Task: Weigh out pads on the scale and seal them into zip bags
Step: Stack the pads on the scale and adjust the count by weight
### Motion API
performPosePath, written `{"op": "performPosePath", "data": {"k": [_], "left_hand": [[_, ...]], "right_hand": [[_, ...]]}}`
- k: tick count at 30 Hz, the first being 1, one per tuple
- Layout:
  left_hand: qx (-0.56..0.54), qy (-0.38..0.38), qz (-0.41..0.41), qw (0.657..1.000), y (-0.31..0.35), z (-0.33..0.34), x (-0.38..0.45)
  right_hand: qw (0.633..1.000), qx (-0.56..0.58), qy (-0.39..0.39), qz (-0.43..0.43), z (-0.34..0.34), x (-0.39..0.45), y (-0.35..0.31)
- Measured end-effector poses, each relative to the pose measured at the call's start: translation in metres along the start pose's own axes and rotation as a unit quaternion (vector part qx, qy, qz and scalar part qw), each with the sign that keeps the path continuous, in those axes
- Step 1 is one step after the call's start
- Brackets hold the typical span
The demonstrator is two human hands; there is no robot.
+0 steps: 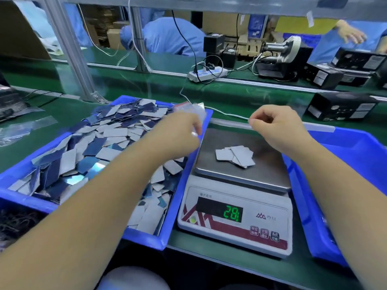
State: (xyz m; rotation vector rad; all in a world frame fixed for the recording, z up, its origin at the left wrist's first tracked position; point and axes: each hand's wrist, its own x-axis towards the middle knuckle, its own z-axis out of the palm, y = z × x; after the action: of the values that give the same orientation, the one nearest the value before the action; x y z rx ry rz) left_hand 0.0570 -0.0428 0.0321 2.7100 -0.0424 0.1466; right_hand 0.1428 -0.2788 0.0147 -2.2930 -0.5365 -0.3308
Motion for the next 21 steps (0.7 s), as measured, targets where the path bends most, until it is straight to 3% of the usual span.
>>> {"op": "performPosePath", "data": {"k": [5,8,21], "left_hand": [[0.132,-0.196,-0.093,0.967,-0.036,-0.013,-0.030],[0.160,-0.251,-0.091,0.950,-0.040,-0.011,-0.039],[0.094,-0.202,-0.068,0.972,-0.045,-0.004,-0.041]], "right_hand": [[1.000,-0.005,-0.004,-0.014,0.004,-0.002,-0.003],[1.000,-0.011,-0.010,-0.019,0.003,-0.004,-0.003],[0.999,-0.013,-0.033,-0.013,0.002,-0.006,-0.003]]}}
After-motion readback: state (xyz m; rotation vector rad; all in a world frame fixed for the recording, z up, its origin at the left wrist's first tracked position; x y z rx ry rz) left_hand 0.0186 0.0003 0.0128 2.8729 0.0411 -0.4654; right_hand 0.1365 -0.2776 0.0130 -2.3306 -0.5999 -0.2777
